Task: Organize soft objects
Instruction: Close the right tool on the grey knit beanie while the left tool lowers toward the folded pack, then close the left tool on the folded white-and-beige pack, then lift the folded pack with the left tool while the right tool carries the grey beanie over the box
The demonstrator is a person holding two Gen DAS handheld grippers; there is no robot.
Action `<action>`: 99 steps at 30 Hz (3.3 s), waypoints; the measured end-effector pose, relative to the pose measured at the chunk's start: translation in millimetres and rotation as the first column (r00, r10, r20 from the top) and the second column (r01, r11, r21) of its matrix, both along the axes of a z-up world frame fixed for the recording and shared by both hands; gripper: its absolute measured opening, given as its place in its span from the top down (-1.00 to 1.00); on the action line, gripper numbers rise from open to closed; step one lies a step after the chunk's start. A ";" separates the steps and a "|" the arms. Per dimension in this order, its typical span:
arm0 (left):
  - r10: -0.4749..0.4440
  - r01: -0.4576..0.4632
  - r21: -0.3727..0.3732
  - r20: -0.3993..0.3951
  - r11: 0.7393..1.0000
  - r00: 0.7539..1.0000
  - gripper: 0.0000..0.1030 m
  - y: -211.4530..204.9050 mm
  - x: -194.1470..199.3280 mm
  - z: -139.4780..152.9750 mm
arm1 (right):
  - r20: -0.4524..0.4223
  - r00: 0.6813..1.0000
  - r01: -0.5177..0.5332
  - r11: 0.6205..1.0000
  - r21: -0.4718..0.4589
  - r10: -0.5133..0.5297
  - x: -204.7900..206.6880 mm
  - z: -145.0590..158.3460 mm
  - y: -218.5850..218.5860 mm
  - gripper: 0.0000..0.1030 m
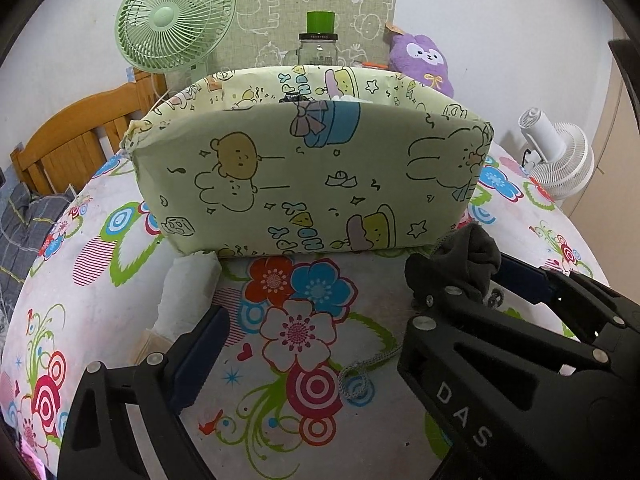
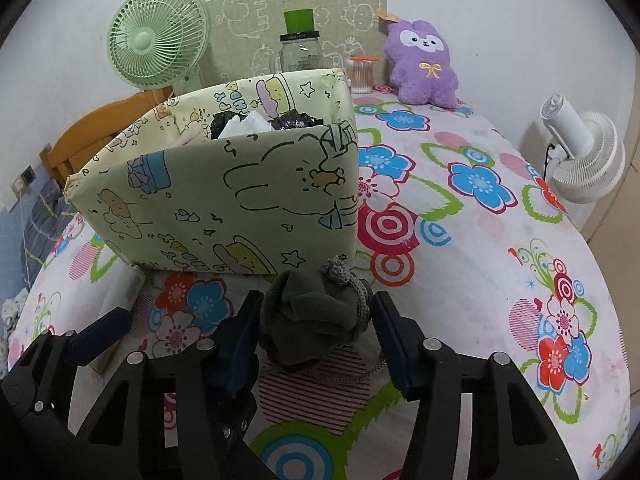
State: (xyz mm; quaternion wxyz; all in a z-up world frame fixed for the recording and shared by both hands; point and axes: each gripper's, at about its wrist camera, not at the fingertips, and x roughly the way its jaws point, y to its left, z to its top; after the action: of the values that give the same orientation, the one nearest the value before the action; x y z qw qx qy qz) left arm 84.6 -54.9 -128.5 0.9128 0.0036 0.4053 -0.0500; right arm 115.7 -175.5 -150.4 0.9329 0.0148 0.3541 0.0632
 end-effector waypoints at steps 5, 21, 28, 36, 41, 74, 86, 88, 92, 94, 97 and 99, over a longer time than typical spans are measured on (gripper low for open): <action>0.004 -0.004 0.002 0.017 1.000 1.000 -0.85 3.2 -4.7 4.6 | 0.013 1.000 -0.010 1.000 0.001 0.010 -5.1 4.2 2.5 -0.02; 0.038 -0.039 0.010 0.061 0.999 0.997 -0.85 29.1 -18.7 20.3 | 0.058 0.997 -0.043 0.999 0.009 0.043 -23.9 19.4 26.4 0.00; 0.052 -0.053 0.007 0.054 0.999 0.997 -0.84 43.0 -16.5 18.4 | 0.050 0.998 -0.047 0.999 0.013 0.046 -24.2 19.7 39.2 0.00; 0.050 -0.051 0.024 0.041 0.998 0.998 -0.75 54.6 -10.2 11.9 | 0.029 0.998 -0.054 0.999 0.007 0.054 -19.2 14.1 52.0 0.00; 0.060 -0.060 0.022 0.021 0.998 0.998 -0.54 61.4 -5.4 6.8 | 0.019 0.999 -0.049 0.999 0.004 0.049 -16.4 10.3 56.1 0.00; 0.027 -0.027 -0.004 -0.033 1.000 0.999 0.54 53.3 -2.4 -1.8 | -0.009 0.999 -0.034 0.999 0.021 0.034 -15.9 4.3 50.4 0.00; 0.007 -0.007 -0.005 -0.015 1.000 1.000 0.54 34.1 -14.2 7.9 | 0.005 1.000 -0.010 0.999 0.039 0.009 -26.8 9.7 30.2 0.00; 0.006 -0.006 -0.003 -0.009 1.000 1.000 0.54 31.7 -16.1 10.6 | 0.011 1.000 -0.008 0.999 0.043 0.008 -28.7 11.8 27.3 -0.01; 0.006 -0.006 -0.004 0.002 1.000 1.000 0.54 27.1 -19.8 15.9 | 0.024 1.000 -0.004 0.999 0.052 0.002 -32.9 16.6 22.6 0.00; 0.005 -0.005 -0.003 0.009 1.000 1.000 0.54 25.1 -21.9 19.6 | 0.030 1.000 -0.004 0.998 0.057 0.003 -34.8 19.3 20.4 -0.01; 0.004 -0.004 -0.002 0.017 1.000 1.000 0.54 23.1 -25.1 24.7 | 0.041 0.999 -0.005 0.998 0.062 0.002 -38.3 24.2 17.8 -0.01; 0.002 -0.002 -0.003 0.026 1.000 1.000 0.54 21.2 -27.4 29.2 | 0.050 0.999 -0.004 0.998 0.064 0.001 -40.6 28.0 15.8 -0.01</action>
State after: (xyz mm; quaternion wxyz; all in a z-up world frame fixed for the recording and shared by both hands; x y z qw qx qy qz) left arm 57.2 -33.7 -99.3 0.9180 0.0024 0.3934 -0.0498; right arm 75.2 -159.7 -122.4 0.9404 0.0428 0.3285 0.0762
